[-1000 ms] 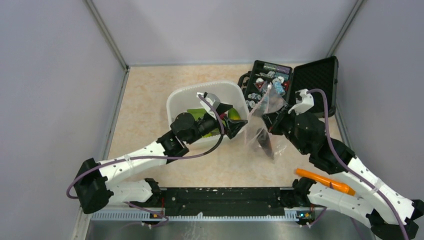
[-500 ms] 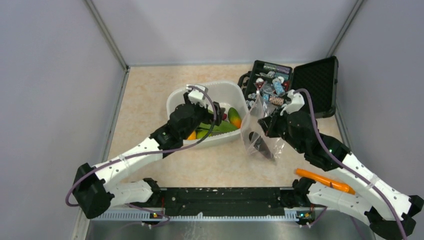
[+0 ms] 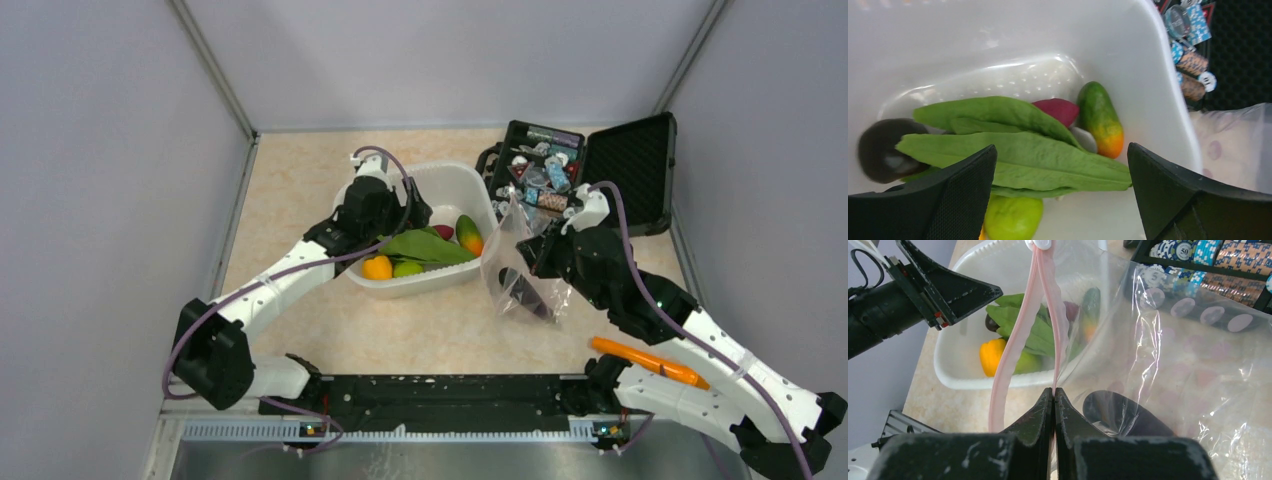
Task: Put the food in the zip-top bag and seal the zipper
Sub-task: Pick up the fake vegetable from the bin.
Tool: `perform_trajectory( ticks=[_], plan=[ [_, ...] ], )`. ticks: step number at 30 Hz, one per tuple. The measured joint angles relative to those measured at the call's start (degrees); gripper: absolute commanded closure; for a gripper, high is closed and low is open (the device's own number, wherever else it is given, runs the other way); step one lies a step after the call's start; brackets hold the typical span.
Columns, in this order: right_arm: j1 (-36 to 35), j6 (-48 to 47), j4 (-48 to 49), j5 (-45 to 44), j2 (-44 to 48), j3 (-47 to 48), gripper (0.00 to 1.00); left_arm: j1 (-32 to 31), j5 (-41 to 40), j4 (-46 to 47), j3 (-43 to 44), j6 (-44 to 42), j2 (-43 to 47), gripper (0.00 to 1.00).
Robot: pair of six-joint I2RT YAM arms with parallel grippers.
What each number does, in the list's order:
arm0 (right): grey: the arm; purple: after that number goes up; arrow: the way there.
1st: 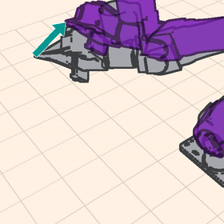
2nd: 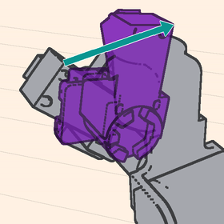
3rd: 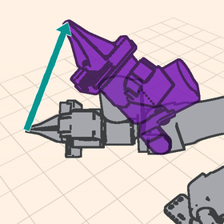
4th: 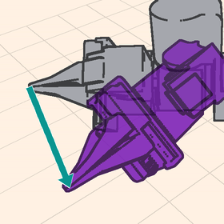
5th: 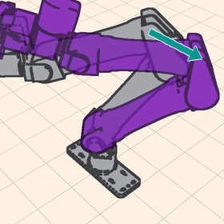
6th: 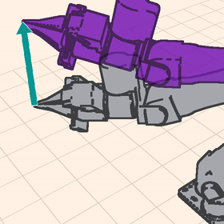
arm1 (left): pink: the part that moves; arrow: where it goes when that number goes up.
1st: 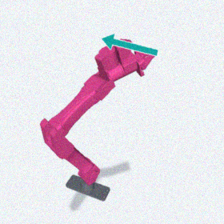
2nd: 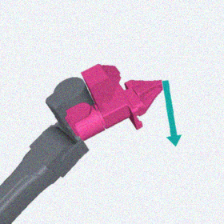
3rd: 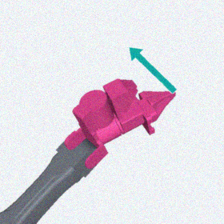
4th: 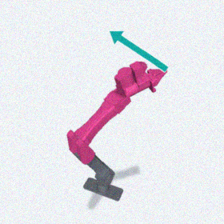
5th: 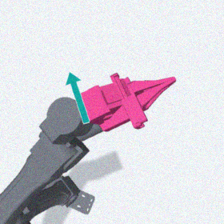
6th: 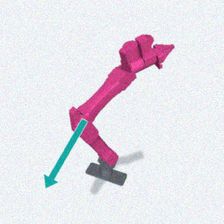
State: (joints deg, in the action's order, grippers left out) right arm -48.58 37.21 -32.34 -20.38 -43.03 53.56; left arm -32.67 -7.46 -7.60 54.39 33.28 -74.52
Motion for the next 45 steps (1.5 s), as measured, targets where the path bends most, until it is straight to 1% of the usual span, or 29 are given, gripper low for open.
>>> perform_trajectory(
  ticks=[4, 9, 12, 15, 17, 21, 26, 28, 30, 33, 37, 42, 43, 44, 45],
  plan=[
    [0.00, 0.48, -0.26, -0.98, 0.22, 0.00, 1.00, 0.00, 2.84, -1.51, 4.15, 6.75, -3.85, 0.01],
    [0.00, 1.03, -0.11, -1.46, 0.28, -0.02, 1.00, 0.07, 6.36, -1.16, 4.42, 16.06, -6.43, 0.01],
    [0.00, 1.44, 0.07, -1.57, 0.52, -0.35, 1.00, -0.04, 4.98, -1.90, 4.37, 21.66, -7.41, 0.01],
    [0.00, 1.57, 0.13, -1.60, 0.57, -0.35, 1.00, -0.52, -1.16, -8.90, 6.88, 29.31, -8.35, 0.01],
    [0.00, 1.60, 0.13, -1.75, 0.63, -0.35, 1.00, -1.11, -5.44, -14.10, 10.78, 32.96, -10.14, 0.01],
    [0.00, 1.81, 0.17, -2.40, 1.31, -1.01, 1.00, -2.64, -13.51, -25.53, 21.81, 41.44, -15.28, 0.01],
    [0.00, 1.90, 0.11, -2.60, 1.44, -1.11, 1.00, -3.87, -17.75, -39.87, 34.45, 50.16, -23.04, 0.02],
    [0.00, 1.92, 0.13, -2.64, 1.44, -1.16, 1.00, -3.96, -17.70, -43.80, 37.22, 52.98, -25.59, 0.04],
    [0.00, 1.97, 0.20, -2.67, 1.44, -1.40, 1.00, -3.93, -17.25, -46.99, 37.81, 55.82, -27.32, 0.08],
    [0.00, 1.97, -0.02, -2.75, 1.33, -1.46, 1.00, -3.91, -16.00, -49.55, 37.73, 58.36, -28.96, 0.07],
    [0.00, 1.97, -0.11, -3.15, 1.36, -1.46, 1.00, -3.67, -14.45, -49.68, 37.81, 59.60, -30.80, 0.05],
    [0.00, 1.95, -0.33, -4.04, 1.70, -1.46, 1.00, -2.80, -11.93, -50.47, 39.58, 60.26, -36.02, 0.06],
    [0.00, 1.95, -0.33, -4.24, 1.84, -1.46, 1.00, -2.51, -11.32, -50.56, 39.65, 60.33, -37.03, 0.07],
    [0.00, 1.92, -0.33, -4.44, 2.03, -1.44, 1.00, -2.19, -10.73, -50.73, 39.65, 60.33, -37.97, 0.10],
    [0.00, 1.92, -0.33, -4.66, 2.16, -1.44, 1.00, -1.84, -10.19, -50.82, 39.65, 60.33, -38.91, 0.16]
  ],
)
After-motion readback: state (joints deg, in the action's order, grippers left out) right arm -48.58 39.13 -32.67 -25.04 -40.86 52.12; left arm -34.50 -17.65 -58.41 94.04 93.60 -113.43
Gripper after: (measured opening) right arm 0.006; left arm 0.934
